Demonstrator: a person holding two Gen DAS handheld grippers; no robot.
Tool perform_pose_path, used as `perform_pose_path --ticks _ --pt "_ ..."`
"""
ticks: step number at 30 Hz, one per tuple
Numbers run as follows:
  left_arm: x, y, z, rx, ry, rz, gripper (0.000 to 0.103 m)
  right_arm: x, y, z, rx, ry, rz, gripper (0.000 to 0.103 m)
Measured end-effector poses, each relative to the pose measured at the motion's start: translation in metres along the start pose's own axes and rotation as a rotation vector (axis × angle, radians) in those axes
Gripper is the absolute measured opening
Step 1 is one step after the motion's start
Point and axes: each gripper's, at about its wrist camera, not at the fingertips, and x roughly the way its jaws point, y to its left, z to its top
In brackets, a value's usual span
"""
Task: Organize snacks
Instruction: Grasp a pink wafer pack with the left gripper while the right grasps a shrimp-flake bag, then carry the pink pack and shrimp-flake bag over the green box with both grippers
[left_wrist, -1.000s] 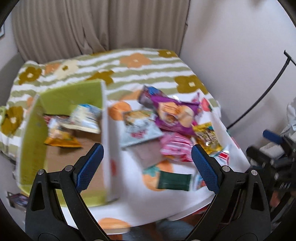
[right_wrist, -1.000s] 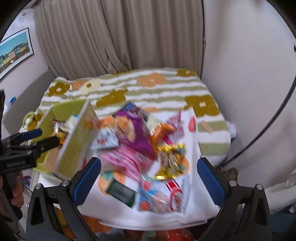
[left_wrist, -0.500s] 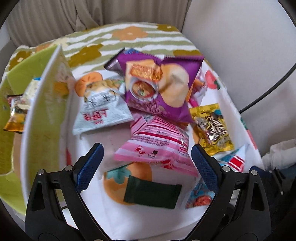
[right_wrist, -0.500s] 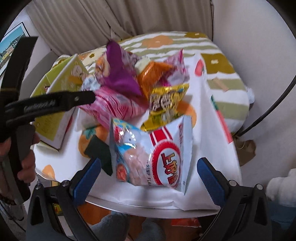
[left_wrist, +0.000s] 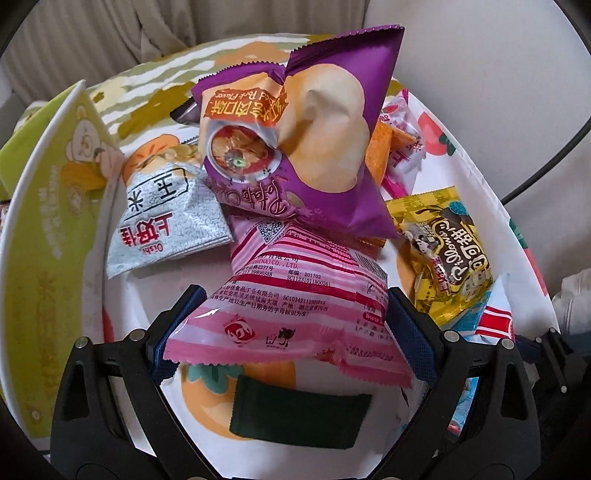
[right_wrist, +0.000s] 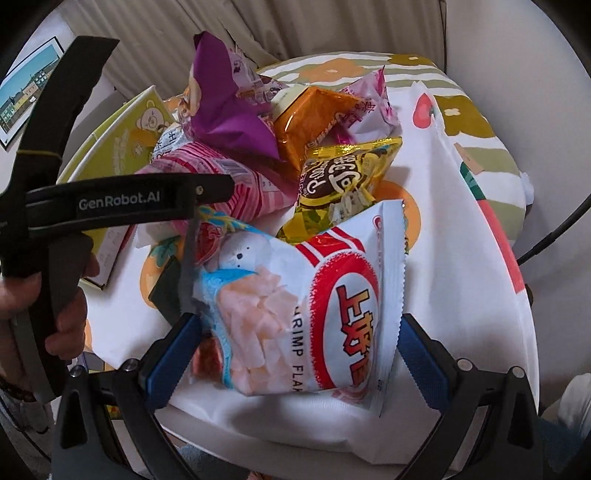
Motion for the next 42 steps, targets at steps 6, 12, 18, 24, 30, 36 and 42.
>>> perform_pose_path --ticks 6,12,18,24,30,36,42 --pt "0.008 0.005 0.0 -0.008 0.007 -0.042 0.088 0.005 -0.001 0.002 -0.021 -0.007 0.008 0.103" --pt "0.01 0.011 -0.003 -0.012 0.018 -0.061 0.08 0.01 0.0 0.005 -0.06 -0.001 0.019 0.103" --pt "0.008 0.013 -0.003 -0.012 0.016 -0.076 0.076 0.012 0.002 0.005 -0.072 -0.007 0.023 0.103" --pt "0.001 0.014 -0.01 -0.014 0.011 -0.079 0.076 0.006 0.006 0.001 -0.097 -0.034 0.011 0.095" --pt "-0.007 0.017 -0.012 -0.024 0.008 -0.08 0.075 -0.002 0.012 -0.002 -0.114 -0.038 0.041 0.071" --pt "-0.02 0.023 -0.016 -0.037 -0.005 -0.079 0.075 -0.009 0.016 -0.004 -0.113 -0.048 0.038 0.065" --pt "-0.043 0.031 -0.02 -0.061 -0.02 -0.08 0.075 -0.023 0.017 -0.006 -0.112 -0.059 0.039 0.064"
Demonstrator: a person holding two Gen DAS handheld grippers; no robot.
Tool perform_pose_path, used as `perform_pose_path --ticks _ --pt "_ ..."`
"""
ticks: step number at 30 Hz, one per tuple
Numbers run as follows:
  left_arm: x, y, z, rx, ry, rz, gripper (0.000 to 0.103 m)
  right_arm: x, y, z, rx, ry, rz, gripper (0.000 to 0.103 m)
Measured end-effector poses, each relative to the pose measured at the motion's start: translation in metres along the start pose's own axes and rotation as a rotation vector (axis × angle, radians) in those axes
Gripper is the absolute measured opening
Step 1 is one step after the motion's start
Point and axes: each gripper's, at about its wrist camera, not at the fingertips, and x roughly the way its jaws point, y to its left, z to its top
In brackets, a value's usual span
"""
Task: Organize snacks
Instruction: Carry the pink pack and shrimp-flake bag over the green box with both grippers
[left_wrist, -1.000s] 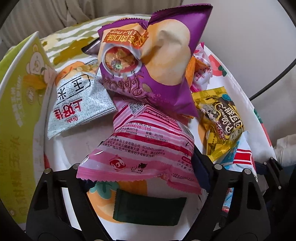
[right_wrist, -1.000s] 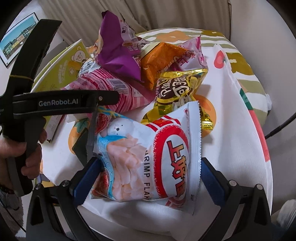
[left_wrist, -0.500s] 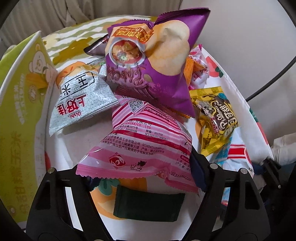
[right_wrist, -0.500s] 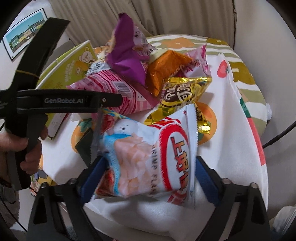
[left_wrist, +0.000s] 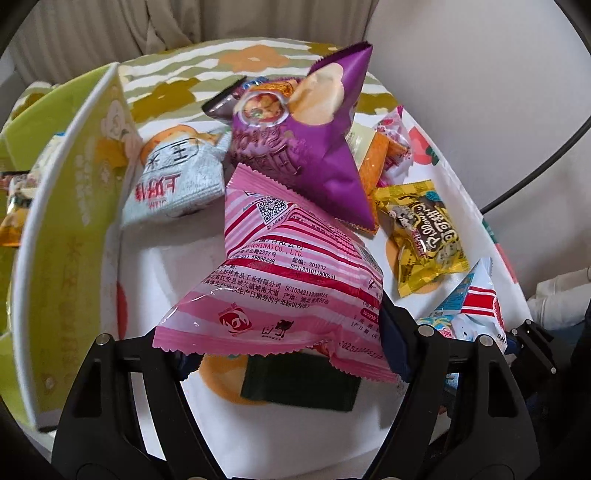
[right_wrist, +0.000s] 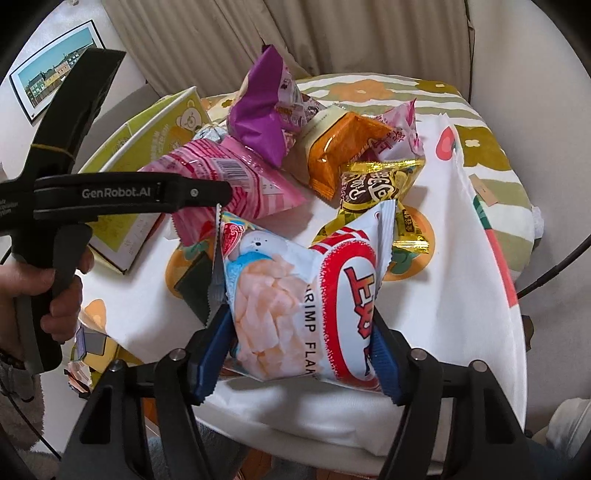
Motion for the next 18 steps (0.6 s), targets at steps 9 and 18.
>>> perform_pose_path --ticks 9,18 --pt "-0.059 0.004 0.001 -0.01 -0.074 -0.017 0.075 -0.041 0.008 0.012 -0.013 -0.052 -0.029 0.064" --pt "-0.133 0.03 0.021 -0.023 -0.212 -0.004 0.075 -0.076 0.039 0.057 -0.06 -0.145 -0.032 0.064"
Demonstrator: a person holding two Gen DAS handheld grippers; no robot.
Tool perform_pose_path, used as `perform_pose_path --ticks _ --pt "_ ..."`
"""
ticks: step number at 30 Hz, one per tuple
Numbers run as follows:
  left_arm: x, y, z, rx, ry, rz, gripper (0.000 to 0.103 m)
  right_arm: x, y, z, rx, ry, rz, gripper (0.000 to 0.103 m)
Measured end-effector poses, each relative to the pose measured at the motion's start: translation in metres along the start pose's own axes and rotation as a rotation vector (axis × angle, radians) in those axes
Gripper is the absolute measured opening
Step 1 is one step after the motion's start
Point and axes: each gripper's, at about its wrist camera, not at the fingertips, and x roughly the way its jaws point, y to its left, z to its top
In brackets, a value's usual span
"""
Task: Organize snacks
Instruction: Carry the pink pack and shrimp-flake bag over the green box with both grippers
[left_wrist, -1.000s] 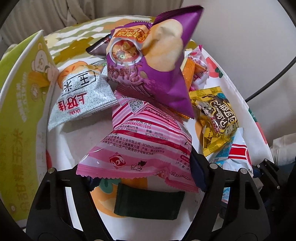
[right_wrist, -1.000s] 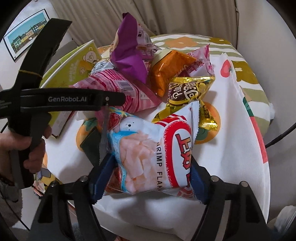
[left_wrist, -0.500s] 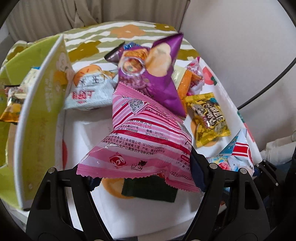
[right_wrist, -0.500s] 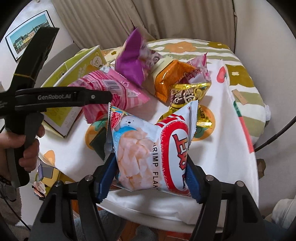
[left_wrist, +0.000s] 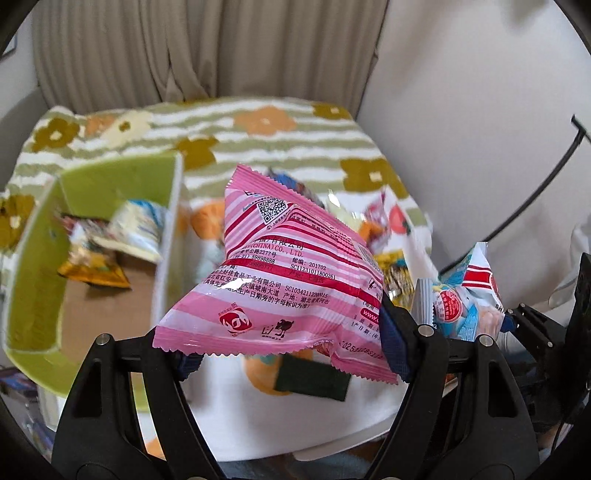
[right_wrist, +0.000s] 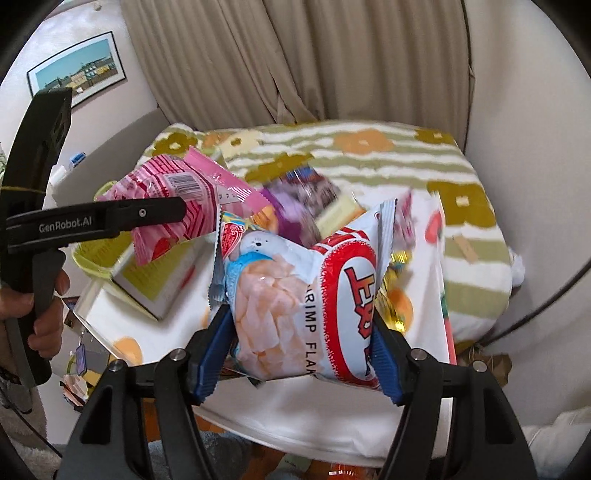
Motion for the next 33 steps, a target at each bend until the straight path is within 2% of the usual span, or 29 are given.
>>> perform_pose_path --ticks 6,11,17,22,24,27,30,33 --pt "-0.038 0.051 0.027 -0.03 -0.074 0.052 0.075 -0.002 0.043 0.048 -0.044 -0.056 0.029 0.064" --pt "-0.055 0.112 0.041 -0.061 -0.078 0.114 0.075 0.014 0.087 0.084 -0.078 -0.081 0.07 0.064" --pt "-0.054 0.192 0.037 -0.098 -0.025 0.168 0.075 0.048 0.146 0.113 -0.116 -0.072 0.11 0.064" --pt "-0.034 0.244 0.017 -0.095 0.039 0.151 0.075 0.08 0.19 0.123 -0.123 -0.035 0.117 0.064" --pt "-0.026 0.256 0.008 -0.086 0.064 0.129 0.078 0.092 0.202 0.124 -0.119 -0.016 0.111 0.064" --pt "-0.009 0.268 -0.002 -0.085 0.122 0.113 0.094 0.107 0.213 0.125 -0.11 0.009 0.1 0.064" --pt "0.001 0.279 -0.01 -0.102 0.146 0.09 0.095 0.119 0.223 0.125 -0.107 0.036 0.081 0.064" --pt "-0.001 0.285 -0.012 -0.096 0.147 0.098 0.095 0.128 0.228 0.125 -0.109 0.067 0.074 0.064"
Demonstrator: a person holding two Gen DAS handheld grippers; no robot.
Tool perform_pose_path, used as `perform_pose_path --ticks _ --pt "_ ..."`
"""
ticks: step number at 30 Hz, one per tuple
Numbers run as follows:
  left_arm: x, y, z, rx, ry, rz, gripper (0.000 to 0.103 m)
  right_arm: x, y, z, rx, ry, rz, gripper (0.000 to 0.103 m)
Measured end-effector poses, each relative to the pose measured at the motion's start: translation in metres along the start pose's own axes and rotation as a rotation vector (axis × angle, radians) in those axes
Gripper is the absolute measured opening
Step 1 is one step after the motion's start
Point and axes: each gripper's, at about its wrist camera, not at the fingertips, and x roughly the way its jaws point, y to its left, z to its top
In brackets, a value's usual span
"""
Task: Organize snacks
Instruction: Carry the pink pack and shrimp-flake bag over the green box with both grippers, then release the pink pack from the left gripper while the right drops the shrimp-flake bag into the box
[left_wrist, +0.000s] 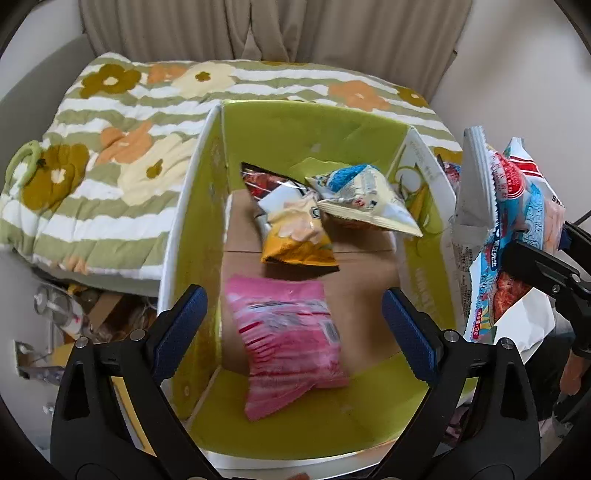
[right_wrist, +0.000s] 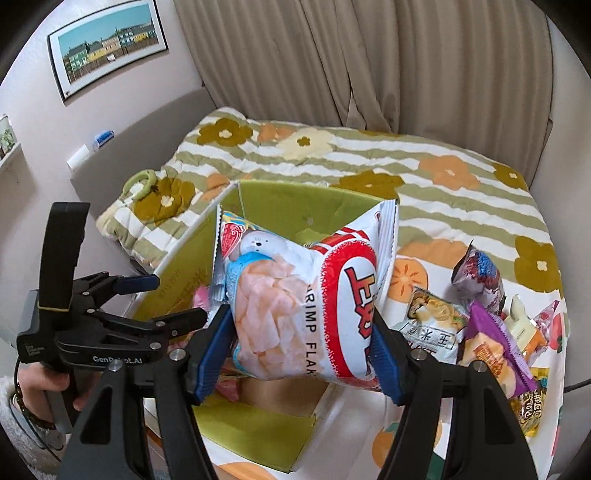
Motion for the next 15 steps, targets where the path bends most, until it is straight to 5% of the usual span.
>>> perform_pose_path --ticks 6,15 --pt "-0.015 0.0 0.001 0.07 -0.049 0.097 0.095 0.014 0.012 0.005 -0.069 0.048 -0.005 0.066" --pt "-0.032 0.022 0.0 0.001 -0.079 0.154 0.095 0.045 0.021 0.001 -0.15 0.121 0.018 0.066"
